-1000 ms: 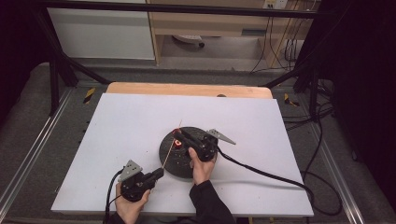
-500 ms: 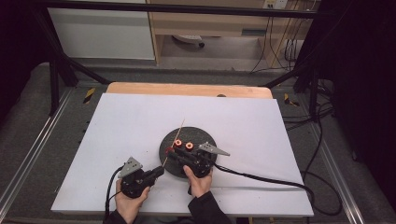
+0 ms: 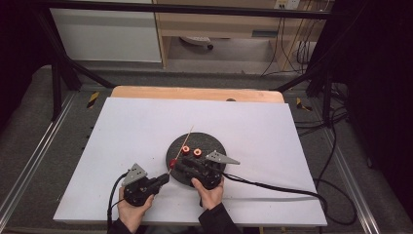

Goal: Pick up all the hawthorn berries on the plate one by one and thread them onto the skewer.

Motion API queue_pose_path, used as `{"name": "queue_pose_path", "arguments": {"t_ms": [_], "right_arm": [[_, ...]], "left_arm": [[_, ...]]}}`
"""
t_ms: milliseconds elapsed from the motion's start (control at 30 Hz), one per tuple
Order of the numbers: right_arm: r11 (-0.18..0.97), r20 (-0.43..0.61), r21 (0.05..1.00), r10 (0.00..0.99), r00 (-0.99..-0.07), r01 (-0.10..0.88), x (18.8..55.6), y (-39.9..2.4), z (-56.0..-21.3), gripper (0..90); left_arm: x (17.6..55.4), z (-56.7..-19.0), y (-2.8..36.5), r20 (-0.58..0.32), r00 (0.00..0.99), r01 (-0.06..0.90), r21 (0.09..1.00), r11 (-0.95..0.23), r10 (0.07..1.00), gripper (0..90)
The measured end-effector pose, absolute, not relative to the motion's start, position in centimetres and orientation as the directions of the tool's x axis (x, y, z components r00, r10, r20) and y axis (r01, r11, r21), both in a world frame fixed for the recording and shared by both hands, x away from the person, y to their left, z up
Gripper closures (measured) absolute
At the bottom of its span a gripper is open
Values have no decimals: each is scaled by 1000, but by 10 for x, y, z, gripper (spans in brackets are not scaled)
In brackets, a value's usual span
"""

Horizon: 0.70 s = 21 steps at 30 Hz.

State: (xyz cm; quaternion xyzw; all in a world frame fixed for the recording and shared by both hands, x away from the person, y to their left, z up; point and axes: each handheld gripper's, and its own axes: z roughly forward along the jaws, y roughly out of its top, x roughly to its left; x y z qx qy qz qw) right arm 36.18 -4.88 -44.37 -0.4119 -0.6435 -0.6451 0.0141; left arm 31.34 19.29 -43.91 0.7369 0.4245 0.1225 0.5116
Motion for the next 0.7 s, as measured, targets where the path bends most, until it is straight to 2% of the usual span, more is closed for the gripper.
{"name": "queue_pose_path", "arguments": {"t_ms": [233,333,467,700], "right_arm": [[-31,448,848,575,-684,529,369,-58,-434,250],[46,410,846,579,-704,531,374,-62,-432,180],[138,358,836,597,-718,531,380,-66,-429,120],[254,276,808,633,-723,531,394,-78,-415,94]], "left_arm": [[315,-439,209,-216,613,497,853,-159,760,883],[315,-438,215,-209,619,492,854,-167,757,883],[315,-437,223,-192,620,486,855,-180,760,883],[314,-435,231,-175,625,477,857,-195,761,882]]}}
